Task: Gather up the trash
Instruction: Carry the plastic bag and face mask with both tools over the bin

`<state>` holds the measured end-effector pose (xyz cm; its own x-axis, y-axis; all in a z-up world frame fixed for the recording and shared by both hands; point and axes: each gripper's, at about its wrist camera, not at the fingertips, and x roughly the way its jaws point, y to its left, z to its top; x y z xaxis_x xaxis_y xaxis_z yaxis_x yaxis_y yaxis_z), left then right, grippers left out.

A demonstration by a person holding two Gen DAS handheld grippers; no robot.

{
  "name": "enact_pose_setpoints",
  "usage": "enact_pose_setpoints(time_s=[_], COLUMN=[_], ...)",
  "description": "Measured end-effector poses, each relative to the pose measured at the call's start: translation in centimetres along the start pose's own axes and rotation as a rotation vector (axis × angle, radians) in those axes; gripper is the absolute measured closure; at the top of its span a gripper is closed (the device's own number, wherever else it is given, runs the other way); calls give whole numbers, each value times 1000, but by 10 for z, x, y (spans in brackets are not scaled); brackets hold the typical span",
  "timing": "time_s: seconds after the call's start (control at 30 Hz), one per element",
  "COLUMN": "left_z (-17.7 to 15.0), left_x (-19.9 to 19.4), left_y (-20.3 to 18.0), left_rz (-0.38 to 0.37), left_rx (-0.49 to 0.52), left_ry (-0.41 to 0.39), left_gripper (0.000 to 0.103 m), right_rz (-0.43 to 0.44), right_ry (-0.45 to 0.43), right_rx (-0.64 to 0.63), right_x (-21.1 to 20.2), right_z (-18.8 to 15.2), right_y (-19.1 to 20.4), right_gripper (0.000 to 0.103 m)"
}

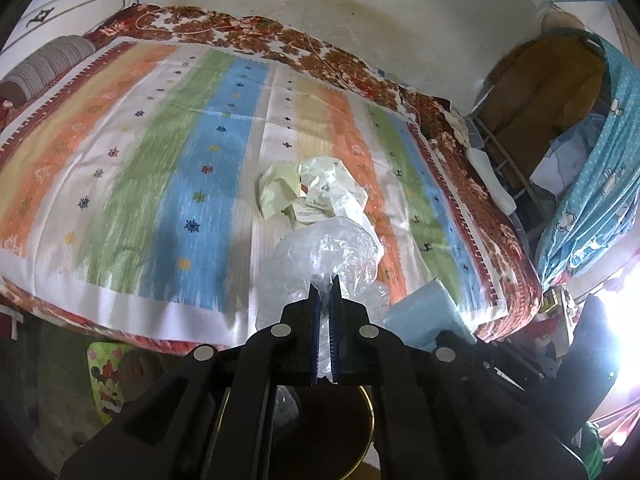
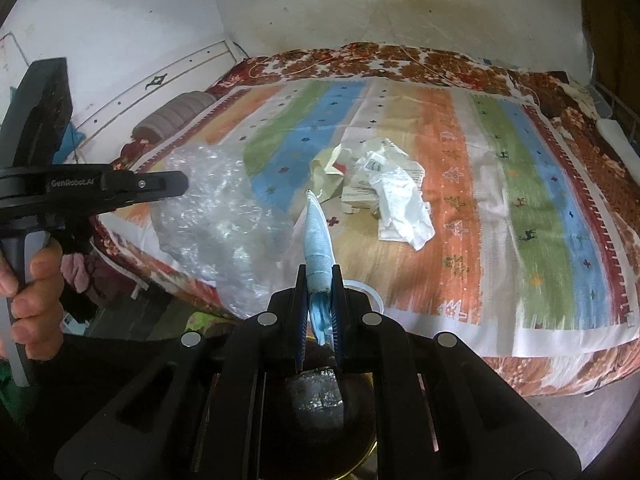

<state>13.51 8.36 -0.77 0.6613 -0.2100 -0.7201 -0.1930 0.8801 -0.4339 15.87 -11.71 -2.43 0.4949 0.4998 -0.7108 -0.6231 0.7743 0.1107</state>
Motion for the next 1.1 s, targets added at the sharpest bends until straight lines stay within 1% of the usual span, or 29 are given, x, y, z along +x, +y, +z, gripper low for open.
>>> enact_pose_setpoints(time_s=[0.17,0.27,0.37,0.6,0.7,0.87,1.0,1.1], left_z=[-15,-25,-35,-57,-64,-75,-84,-90], left_x=[-3,0,3,7,9,13,17,22], left_y=[-6,-10,-8,-13,-14,-12,-13,-14], left_rz=[10,29,33,58,75,78,89,114], left_rx=[17,38,27,52,64,54,57,71], left_ry=[18,41,61,94,108,136,155,172], left_gripper=[100,100,100,100,100,100,100,100], right_rz=[4,-16,-25,-27,-20,-20,-25,-21], right_ry=[14,42,65,105,110,120,163,195], right_rx=[6,-9,-16,-3,4,14,10,12], right_x=[-7,-3,1,5,3,2,7,11], right_z=[-15,-24,-30,-46,-53,-63,-76,-83], right_y=[10,16,18,22,23,22,26,28], right_gripper=[94,94,94,94,94,94,94,94])
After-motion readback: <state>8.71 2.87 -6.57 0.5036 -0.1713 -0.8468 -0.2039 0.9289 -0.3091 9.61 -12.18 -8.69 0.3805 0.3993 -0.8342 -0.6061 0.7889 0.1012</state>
